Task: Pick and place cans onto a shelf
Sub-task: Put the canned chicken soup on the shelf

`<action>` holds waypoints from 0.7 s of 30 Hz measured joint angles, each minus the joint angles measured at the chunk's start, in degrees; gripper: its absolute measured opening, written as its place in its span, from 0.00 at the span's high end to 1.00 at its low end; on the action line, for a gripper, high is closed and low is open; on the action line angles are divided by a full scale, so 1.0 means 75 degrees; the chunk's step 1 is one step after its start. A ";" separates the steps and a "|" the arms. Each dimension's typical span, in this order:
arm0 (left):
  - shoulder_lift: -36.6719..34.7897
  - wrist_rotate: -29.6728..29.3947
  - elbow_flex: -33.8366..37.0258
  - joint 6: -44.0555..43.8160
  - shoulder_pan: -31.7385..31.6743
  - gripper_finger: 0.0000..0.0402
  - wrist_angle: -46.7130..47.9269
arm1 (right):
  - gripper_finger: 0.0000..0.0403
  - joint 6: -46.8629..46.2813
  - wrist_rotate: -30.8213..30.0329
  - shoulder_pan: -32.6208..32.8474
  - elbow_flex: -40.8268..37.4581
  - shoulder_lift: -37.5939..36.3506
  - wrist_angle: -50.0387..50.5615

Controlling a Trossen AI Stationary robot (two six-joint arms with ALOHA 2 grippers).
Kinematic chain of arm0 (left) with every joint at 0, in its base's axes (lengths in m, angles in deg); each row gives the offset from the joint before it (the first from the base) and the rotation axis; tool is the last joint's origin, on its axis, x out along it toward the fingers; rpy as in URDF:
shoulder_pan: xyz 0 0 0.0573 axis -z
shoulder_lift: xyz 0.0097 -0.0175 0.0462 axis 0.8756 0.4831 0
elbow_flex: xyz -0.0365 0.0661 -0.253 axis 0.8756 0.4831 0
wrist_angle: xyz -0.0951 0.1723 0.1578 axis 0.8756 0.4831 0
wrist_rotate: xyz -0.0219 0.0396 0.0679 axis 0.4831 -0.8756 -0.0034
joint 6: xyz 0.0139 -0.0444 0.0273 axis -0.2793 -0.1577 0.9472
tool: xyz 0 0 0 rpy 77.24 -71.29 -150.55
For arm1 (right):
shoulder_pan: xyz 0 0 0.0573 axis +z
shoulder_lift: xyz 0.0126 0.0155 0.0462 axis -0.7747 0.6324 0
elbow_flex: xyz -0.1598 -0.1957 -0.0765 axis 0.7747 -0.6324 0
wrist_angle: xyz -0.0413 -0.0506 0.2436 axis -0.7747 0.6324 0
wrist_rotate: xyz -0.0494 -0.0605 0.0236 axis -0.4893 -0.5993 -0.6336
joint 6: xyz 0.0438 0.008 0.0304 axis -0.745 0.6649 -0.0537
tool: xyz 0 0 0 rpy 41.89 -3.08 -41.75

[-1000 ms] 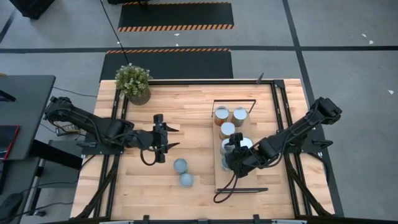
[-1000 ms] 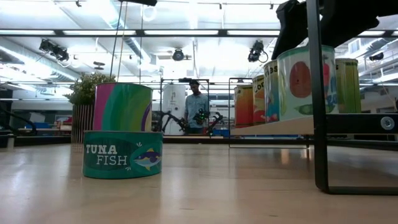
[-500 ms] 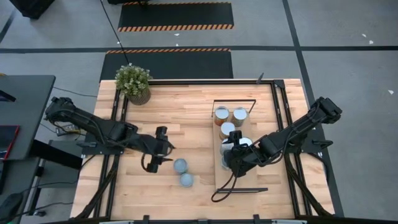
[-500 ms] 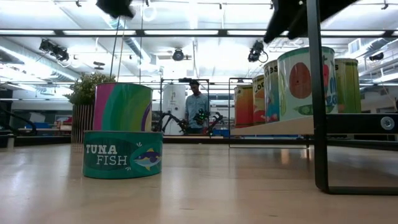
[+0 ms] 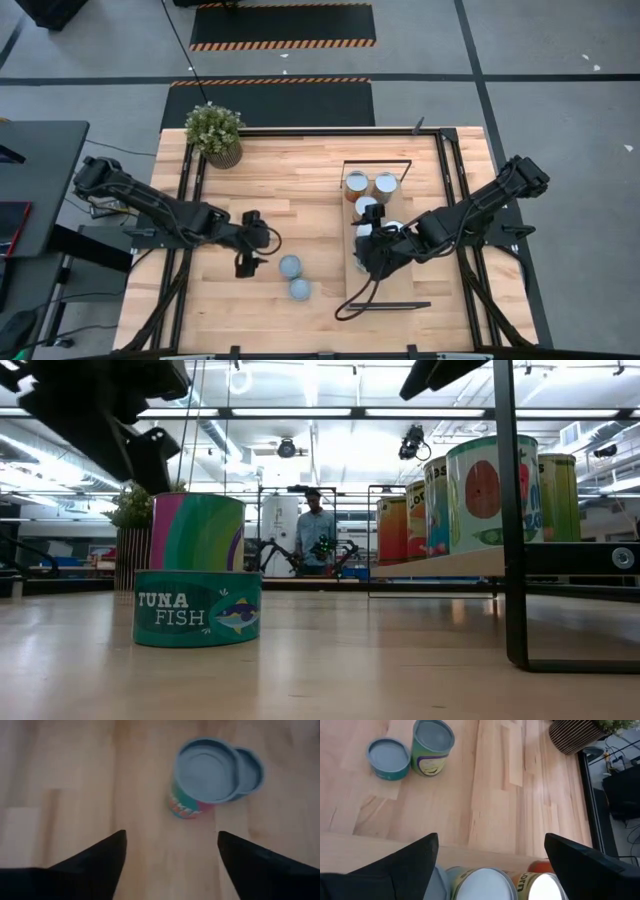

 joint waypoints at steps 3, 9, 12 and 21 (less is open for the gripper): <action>0.0234 0.0317 0.0236 0.0010 0.0080 0.14 -0.0553 | 0.07 -0.0063 0.0004 -0.0050 0.0000 0.0000 -0.0004; 0.1338 0.0740 0.0324 0.0208 0.0105 0.12 -0.1406 | 0.07 0.0039 0.0006 -0.0149 0.0003 0.0000 -0.0066; 0.1891 0.0767 0.0244 0.0212 0.0081 0.12 -0.1737 | 0.07 -0.0001 0.0026 -0.0182 0.0003 0.0000 -0.0095; 0.2764 0.0553 -0.0385 0.0794 0.0018 0.21 -0.1839 | 0.07 -0.0001 0.0036 -0.0185 0.0003 -0.0003 -0.0182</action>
